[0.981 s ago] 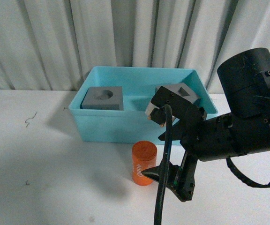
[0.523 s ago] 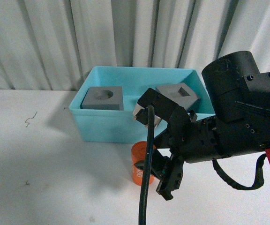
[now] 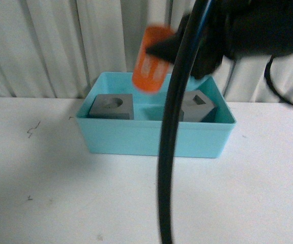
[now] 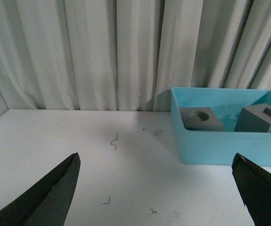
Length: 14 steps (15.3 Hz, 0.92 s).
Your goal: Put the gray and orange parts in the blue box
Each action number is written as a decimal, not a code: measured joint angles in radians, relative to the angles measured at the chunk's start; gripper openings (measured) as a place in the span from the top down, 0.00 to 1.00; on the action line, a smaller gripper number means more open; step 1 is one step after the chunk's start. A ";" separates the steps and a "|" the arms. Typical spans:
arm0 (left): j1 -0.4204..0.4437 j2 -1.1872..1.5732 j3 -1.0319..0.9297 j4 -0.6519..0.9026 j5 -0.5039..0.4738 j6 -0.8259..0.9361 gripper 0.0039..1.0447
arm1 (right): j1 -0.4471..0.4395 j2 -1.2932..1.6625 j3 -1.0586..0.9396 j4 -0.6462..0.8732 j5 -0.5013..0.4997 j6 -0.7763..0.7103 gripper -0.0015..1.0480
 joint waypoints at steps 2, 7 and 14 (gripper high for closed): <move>0.000 0.000 0.000 0.000 0.000 0.000 0.06 | -0.048 0.044 0.102 0.051 0.102 0.090 0.56; 0.000 0.000 0.000 0.000 0.000 0.000 0.06 | 0.012 0.369 0.423 0.019 0.323 0.244 0.56; 0.000 0.000 0.000 0.000 0.000 0.000 0.06 | 0.053 0.562 0.512 -0.051 0.427 0.260 0.56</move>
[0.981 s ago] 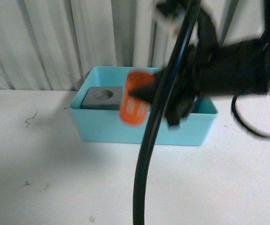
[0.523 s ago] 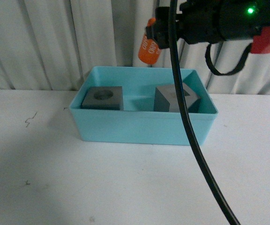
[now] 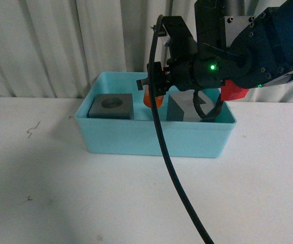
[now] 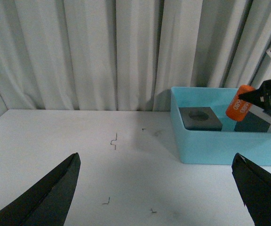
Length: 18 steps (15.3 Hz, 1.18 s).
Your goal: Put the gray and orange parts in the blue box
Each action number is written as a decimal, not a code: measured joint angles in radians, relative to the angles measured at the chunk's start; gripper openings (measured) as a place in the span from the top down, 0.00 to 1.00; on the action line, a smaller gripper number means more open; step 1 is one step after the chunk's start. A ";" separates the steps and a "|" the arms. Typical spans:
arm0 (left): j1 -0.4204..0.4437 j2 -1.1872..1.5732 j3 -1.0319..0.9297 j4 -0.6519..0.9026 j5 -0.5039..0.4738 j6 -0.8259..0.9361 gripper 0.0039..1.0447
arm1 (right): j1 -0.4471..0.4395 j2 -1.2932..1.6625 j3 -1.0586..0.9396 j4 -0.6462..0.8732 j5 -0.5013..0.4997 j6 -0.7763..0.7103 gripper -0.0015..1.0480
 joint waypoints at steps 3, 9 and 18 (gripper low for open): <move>0.000 0.000 0.000 0.000 0.000 0.000 0.06 | 0.008 0.050 0.031 -0.025 0.017 0.005 0.56; 0.000 0.000 0.000 0.000 0.000 0.000 0.06 | 0.026 0.081 0.068 -0.077 0.037 0.004 0.40; 0.000 0.000 0.000 0.000 0.000 0.000 0.06 | -0.100 -0.561 -0.382 0.137 0.031 0.020 0.06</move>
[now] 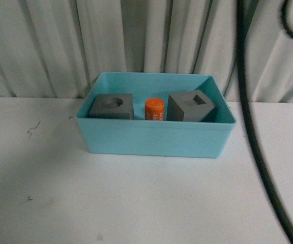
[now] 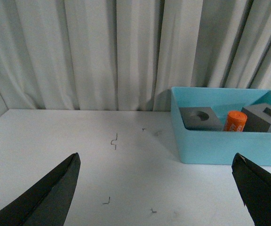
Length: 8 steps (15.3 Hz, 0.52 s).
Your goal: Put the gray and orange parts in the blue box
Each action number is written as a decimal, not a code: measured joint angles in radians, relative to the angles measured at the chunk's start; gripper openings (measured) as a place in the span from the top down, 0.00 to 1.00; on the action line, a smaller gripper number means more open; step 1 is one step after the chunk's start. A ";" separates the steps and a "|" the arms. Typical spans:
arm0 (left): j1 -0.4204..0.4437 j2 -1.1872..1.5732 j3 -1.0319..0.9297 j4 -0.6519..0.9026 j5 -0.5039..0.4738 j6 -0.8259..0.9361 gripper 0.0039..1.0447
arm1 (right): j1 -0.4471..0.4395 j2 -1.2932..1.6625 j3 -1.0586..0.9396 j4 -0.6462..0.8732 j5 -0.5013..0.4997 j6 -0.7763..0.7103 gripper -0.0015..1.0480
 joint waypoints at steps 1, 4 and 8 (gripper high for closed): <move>0.000 0.000 0.000 0.000 0.000 0.000 0.06 | -0.014 -0.033 -0.037 0.000 0.012 0.009 0.06; 0.000 0.000 0.000 0.000 0.000 0.000 0.06 | -0.047 -0.112 -0.138 0.003 0.054 0.019 0.06; 0.000 0.000 0.000 0.000 0.000 0.000 0.06 | -0.106 -0.381 -0.481 -0.101 0.135 0.059 0.06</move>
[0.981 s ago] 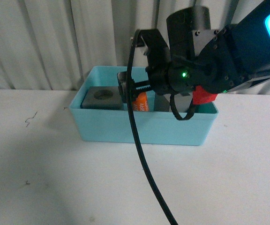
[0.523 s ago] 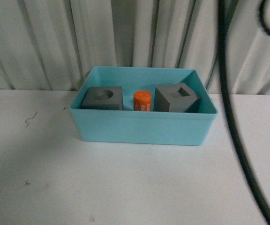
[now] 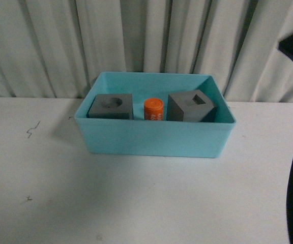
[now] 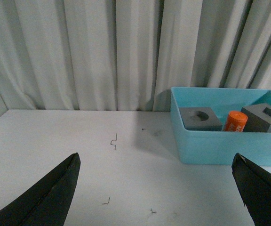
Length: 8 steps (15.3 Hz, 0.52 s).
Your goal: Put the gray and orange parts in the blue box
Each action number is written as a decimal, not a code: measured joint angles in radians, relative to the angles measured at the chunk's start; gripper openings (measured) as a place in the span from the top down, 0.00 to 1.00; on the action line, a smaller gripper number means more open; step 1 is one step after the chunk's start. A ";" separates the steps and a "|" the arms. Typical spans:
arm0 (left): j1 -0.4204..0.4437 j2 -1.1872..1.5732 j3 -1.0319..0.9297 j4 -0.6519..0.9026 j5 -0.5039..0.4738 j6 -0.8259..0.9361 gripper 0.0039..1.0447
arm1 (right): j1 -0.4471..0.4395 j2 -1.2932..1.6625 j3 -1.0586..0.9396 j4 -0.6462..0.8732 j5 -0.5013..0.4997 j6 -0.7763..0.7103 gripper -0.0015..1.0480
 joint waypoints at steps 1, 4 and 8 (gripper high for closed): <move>0.000 0.000 0.000 0.000 0.000 0.000 0.06 | 0.006 -0.116 -0.113 -0.073 0.028 0.045 0.06; 0.000 0.000 0.000 0.000 0.000 0.000 0.06 | 0.071 -0.248 -0.329 0.024 0.111 0.138 0.11; 0.001 0.000 0.000 -0.001 0.000 0.000 0.06 | -0.009 -0.413 -0.552 0.469 0.161 -0.009 0.65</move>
